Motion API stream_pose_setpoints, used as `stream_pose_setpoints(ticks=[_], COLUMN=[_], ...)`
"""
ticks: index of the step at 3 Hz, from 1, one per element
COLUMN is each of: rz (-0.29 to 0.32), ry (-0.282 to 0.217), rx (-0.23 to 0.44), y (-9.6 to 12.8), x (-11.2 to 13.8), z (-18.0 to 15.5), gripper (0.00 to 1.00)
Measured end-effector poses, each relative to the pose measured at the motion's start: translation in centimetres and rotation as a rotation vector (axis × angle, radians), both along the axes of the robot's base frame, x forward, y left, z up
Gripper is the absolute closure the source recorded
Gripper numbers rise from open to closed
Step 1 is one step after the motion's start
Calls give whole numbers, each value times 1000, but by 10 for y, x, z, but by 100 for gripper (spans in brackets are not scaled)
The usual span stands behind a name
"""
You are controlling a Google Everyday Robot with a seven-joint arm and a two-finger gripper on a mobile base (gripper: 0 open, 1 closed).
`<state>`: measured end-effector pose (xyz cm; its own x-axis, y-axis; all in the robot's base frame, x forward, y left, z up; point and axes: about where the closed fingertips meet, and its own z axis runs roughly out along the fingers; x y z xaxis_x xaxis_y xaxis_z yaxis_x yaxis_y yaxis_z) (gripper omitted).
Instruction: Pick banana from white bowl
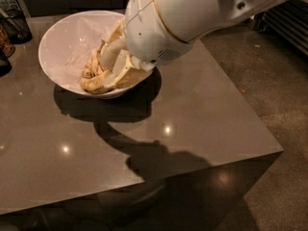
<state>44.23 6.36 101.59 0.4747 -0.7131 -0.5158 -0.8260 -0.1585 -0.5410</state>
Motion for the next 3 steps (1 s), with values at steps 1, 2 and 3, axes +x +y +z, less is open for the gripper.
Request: stream_pose_setpoints(ticks=[1, 2, 3], rz=[-24, -112, -112], ry=[8, 22, 22], rx=[29, 90, 90], y=[1, -8, -8], x=[-27, -86, -86], z=[3, -9, -9], gripper=[100, 100, 100])
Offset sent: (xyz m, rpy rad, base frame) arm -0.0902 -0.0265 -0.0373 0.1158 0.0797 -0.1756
